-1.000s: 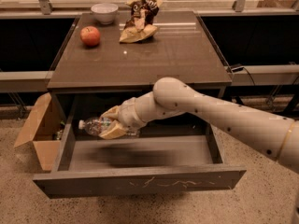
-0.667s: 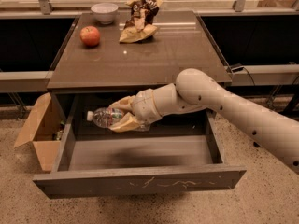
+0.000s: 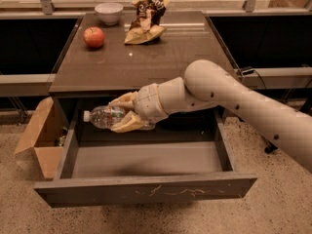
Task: Pick water bottle from top drawer and place on counter
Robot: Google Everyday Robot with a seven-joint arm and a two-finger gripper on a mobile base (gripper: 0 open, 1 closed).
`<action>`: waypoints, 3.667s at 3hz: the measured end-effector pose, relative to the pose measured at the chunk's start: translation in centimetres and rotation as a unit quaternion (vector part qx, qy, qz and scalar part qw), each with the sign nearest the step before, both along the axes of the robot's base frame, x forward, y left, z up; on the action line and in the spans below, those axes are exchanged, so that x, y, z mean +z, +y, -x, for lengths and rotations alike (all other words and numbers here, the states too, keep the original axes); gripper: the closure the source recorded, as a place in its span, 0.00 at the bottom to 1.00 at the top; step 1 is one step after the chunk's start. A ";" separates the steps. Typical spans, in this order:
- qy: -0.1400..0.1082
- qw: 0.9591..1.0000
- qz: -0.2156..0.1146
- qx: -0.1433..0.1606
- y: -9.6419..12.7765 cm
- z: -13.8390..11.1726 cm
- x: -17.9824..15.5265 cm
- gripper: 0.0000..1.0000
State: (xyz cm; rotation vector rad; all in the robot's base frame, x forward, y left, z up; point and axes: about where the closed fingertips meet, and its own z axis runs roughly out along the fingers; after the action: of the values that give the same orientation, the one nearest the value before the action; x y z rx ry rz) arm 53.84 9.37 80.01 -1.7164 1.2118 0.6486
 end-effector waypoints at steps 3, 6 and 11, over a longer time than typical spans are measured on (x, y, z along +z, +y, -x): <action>-0.071 0.996 0.045 -0.034 -2.7 0.9 12.6 1.00; -0.017 0.990 0.013 -0.137 -11.1 -11.3 14.0 1.00; 0.079 0.973 -0.010 -0.218 -16.9 -21.9 9.2 0.26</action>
Offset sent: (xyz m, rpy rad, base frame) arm 0.0056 -0.0465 0.1794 -0.1495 -0.1761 -0.1237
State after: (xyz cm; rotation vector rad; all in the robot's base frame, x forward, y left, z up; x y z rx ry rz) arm 75.79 -7.58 89.22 -1.3356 1.6254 0.5315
